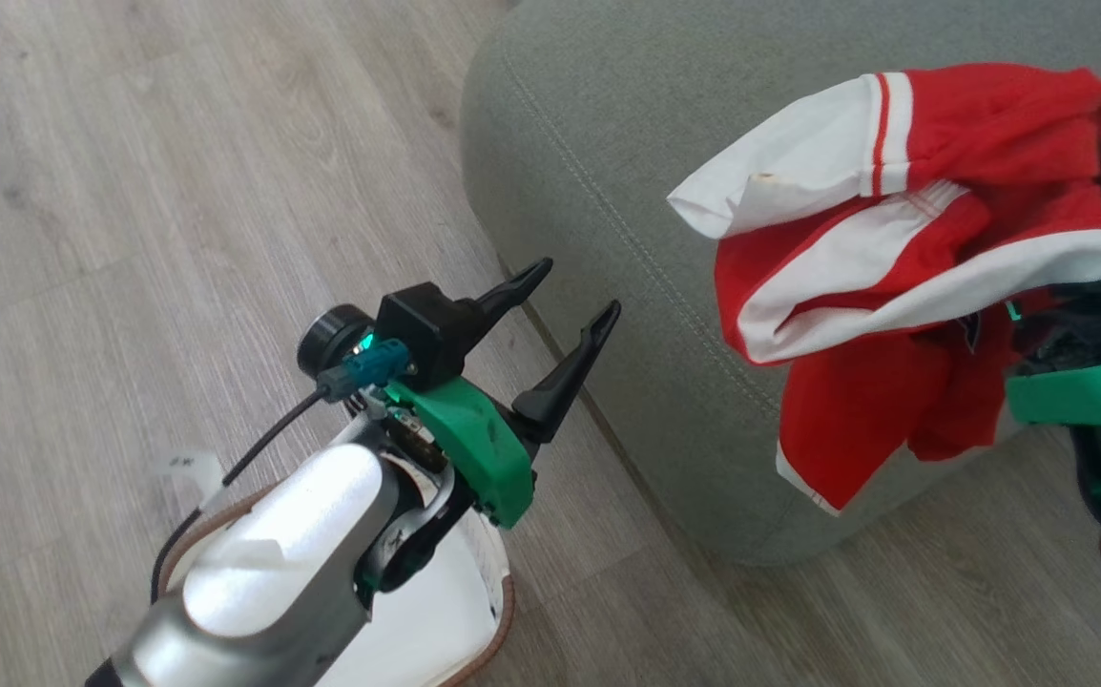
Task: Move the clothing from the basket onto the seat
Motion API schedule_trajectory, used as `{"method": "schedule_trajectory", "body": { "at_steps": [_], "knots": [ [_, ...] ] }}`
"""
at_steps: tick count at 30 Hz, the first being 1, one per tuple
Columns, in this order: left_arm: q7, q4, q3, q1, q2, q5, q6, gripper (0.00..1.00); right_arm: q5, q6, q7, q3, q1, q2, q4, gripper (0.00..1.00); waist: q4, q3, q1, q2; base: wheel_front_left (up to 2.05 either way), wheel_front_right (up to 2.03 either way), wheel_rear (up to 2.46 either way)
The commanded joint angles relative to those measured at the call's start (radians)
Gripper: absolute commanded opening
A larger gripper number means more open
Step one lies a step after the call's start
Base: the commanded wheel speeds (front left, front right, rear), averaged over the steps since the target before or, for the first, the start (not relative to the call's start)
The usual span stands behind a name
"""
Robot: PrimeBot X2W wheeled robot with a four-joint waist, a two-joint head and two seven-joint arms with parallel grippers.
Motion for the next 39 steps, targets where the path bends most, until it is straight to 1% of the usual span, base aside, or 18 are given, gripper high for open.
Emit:
{"method": "schedule_trajectory", "body": {
  "at_steps": [1,8,14,15,16,23,30,35,36,39],
  "knots": [
    [-0.006,-0.025,0.038,-0.066,0.023,0.012,0.002,1.00,-0.004,0.000,0.007,-0.005,-0.016,-0.008,-0.048,0.00,-0.007,0.006,0.0000,-0.0001,0.00,0.00,0.00],
    [-0.002,-0.032,0.030,-0.085,0.026,0.018,-0.003,1.00,0.005,0.000,0.025,-0.038,-0.057,-0.023,-0.051,0.00,-0.008,0.038,0.0000,-0.0001,0.00,0.00,0.00],
    [0.013,-0.051,0.023,-0.120,0.030,0.029,-0.011,1.00,0.047,0.000,0.039,-0.070,-0.159,-0.076,0.017,0.00,0.014,0.097,0.0000,-0.0001,0.00,0.00,0.00],
    [0.013,-0.051,0.023,-0.120,0.030,0.029,-0.011,1.00,0.047,0.000,0.039,-0.070,-0.159,-0.076,0.017,0.00,0.014,0.097,0.0000,-0.0001,0.00,0.00,0.00],
    [0.021,-0.058,0.022,-0.132,0.034,0.033,-0.013,1.00,0.063,0.000,0.042,-0.076,-0.204,-0.104,0.052,0.00,0.024,0.121,0.0000,-0.0001,0.00,0.00,0.00],
    [0.056,-0.093,0.014,-0.186,0.044,0.052,-0.018,1.00,0.137,0.000,0.025,-0.065,-0.387,-0.204,0.201,0.00,0.058,0.223,0.0000,-0.0001,0.00,0.00,0.00],
    [0.096,-0.122,0.000,-0.262,0.038,0.078,-0.031,1.00,0.207,0.000,-0.023,-0.047,-0.554,-0.295,0.380,0.00,0.099,0.353,0.0000,-0.0001,0.00,0.00,0.00],
    [0.120,-0.132,-0.015,-0.312,0.028,0.093,-0.045,1.00,0.252,0.000,-0.052,-0.040,-0.640,-0.346,0.509,0.00,0.127,0.439,0.0000,-0.0001,0.00,0.00,0.00],
    [0.123,-0.132,-0.020,-0.328,0.023,0.099,-0.051,1.00,0.261,0.000,-0.058,-0.025,-0.663,-0.363,0.557,0.00,0.139,0.464,0.0000,-0.0001,0.00,0.00,0.00],
    [0.124,-0.130,-0.025,-0.347,0.015,0.103,-0.055,1.00,0.269,0.000,-0.058,0.024,-0.683,-0.383,0.615,0.00,0.154,0.499,0.0000,-0.0001,0.00,0.00,0.00]
  ]
}}
